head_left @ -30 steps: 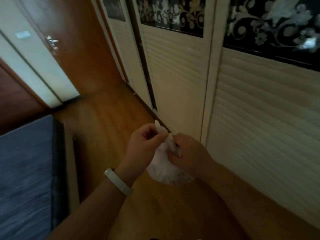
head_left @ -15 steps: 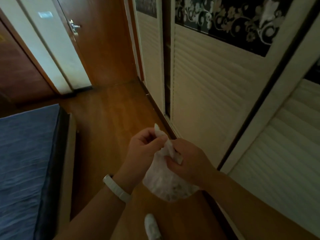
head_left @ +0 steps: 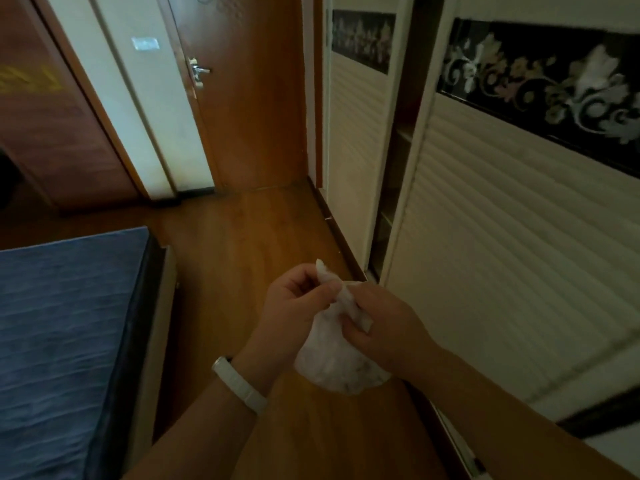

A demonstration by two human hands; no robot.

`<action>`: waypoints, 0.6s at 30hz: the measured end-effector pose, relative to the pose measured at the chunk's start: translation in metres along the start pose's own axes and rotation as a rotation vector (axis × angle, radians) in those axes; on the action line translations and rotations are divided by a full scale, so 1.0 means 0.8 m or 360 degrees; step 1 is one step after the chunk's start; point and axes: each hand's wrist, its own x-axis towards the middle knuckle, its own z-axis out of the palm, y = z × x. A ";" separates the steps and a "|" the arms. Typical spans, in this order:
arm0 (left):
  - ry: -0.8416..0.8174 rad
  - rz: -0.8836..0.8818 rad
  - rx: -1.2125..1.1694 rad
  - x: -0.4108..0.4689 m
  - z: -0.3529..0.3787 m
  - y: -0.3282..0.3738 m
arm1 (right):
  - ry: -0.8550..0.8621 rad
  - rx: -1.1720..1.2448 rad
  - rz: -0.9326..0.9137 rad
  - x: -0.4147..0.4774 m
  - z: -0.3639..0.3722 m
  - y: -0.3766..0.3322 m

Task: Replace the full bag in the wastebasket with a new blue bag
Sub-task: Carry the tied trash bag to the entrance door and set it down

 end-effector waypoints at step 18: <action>0.0513 -0.0154 0.0261 0.321 -0.234 -0.043 | -0.0226 0.0261 -0.0255 0.414 0.181 0.069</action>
